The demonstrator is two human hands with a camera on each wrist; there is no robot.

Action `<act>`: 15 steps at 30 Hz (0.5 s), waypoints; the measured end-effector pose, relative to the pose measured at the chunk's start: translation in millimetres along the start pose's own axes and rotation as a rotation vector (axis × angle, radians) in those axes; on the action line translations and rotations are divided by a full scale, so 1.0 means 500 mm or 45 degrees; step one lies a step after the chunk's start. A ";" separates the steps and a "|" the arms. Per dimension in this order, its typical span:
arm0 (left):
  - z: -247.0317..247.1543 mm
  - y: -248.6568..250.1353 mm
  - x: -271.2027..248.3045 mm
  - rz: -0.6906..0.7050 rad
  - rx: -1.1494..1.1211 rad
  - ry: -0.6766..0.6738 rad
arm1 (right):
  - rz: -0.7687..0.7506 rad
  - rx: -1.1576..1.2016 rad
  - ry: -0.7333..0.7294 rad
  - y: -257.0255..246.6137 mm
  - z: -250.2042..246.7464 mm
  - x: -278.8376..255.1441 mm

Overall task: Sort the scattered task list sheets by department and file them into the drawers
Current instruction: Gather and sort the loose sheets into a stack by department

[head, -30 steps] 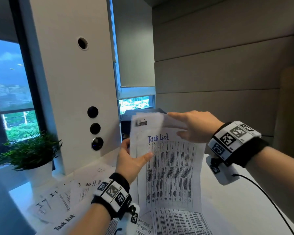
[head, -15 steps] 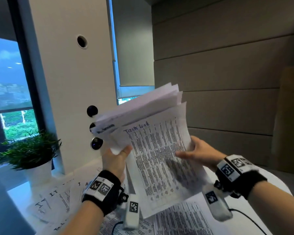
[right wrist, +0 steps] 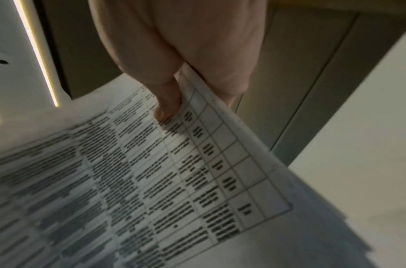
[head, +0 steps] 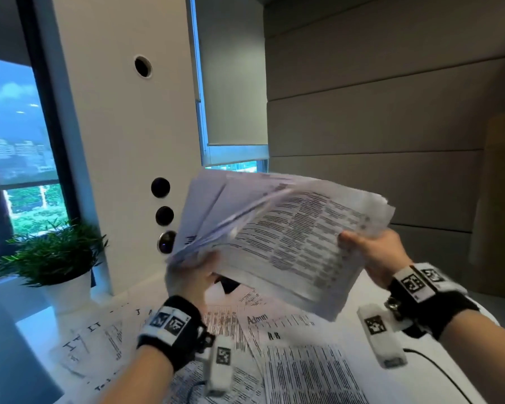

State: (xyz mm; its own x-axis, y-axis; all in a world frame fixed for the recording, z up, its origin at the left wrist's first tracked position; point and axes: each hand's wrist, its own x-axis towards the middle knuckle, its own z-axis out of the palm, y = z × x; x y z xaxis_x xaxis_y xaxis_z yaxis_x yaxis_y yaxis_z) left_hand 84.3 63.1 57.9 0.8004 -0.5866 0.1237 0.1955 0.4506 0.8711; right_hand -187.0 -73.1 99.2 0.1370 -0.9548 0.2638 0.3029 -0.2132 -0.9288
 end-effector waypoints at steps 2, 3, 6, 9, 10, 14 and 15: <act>-0.028 0.019 0.025 0.166 0.071 0.007 | -0.072 -0.058 0.004 -0.026 -0.025 0.007; -0.037 0.028 0.031 0.239 0.147 -0.019 | -0.102 -0.095 -0.006 -0.036 -0.031 0.007; -0.029 0.044 0.020 0.332 0.458 -0.255 | -0.175 -0.215 -0.060 -0.036 -0.023 0.002; -0.010 0.032 0.004 0.317 0.560 -0.310 | -0.175 -0.307 -0.063 -0.003 -0.011 -0.009; -0.010 0.026 0.001 0.302 0.523 -0.258 | -0.165 -0.331 -0.064 0.014 -0.012 -0.014; -0.028 -0.001 -0.019 0.348 0.645 -0.198 | -0.108 -0.379 -0.237 0.079 -0.034 -0.052; -0.031 -0.007 -0.027 0.344 0.677 -0.236 | -0.092 -0.419 -0.285 0.088 -0.038 -0.060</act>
State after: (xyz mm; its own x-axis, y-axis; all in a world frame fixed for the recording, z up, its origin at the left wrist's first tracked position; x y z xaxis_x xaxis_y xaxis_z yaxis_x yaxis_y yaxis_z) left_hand 81.6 80.2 45.7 0.6612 -0.6272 0.4116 -0.3471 0.2306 0.9090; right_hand -195.9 -57.9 45.3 0.3393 -0.8741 0.3477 0.0063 -0.3675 -0.9300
